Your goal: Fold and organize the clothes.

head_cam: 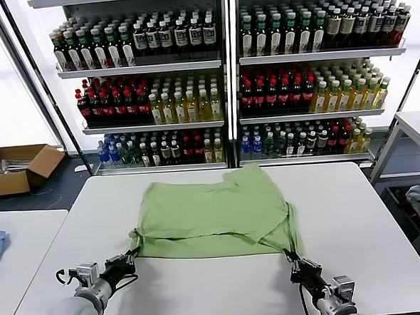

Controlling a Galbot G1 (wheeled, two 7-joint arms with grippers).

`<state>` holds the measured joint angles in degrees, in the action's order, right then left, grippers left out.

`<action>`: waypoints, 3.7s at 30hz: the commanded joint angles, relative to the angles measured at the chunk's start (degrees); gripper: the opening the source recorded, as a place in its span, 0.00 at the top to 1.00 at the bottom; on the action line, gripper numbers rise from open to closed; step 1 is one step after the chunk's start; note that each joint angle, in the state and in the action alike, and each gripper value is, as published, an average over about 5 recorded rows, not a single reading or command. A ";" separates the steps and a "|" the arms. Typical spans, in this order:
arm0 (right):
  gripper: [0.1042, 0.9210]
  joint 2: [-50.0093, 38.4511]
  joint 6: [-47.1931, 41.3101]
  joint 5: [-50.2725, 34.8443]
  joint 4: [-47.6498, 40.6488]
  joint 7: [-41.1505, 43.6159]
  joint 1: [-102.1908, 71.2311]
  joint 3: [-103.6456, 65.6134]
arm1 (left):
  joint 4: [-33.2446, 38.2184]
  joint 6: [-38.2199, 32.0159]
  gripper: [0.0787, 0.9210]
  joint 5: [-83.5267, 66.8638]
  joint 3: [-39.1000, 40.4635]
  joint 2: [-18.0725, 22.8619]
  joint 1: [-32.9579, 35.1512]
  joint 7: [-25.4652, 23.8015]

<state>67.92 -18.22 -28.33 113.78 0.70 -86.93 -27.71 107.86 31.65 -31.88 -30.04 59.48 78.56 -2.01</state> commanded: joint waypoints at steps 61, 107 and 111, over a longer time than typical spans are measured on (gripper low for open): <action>0.81 -2.04 -3.18 -1.43 -0.02 -1.74 0.14 0.70 | 11.02 1.07 0.99 1.29 -4.85 1.11 11.71 0.28; 0.73 -1.68 -2.55 -1.23 18.18 1.69 -18.78 -11.02 | 18.12 1.35 0.73 2.56 -19.41 0.27 26.52 -0.90; 0.58 -4.44 -2.58 -4.53 16.13 3.06 -11.36 -11.82 | 18.36 1.36 0.58 0.91 -21.35 0.07 26.29 -0.04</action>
<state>67.18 -22.04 -28.30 131.55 1.19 -107.54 -37.38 125.74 32.91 -30.00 -48.75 59.65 103.64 -2.48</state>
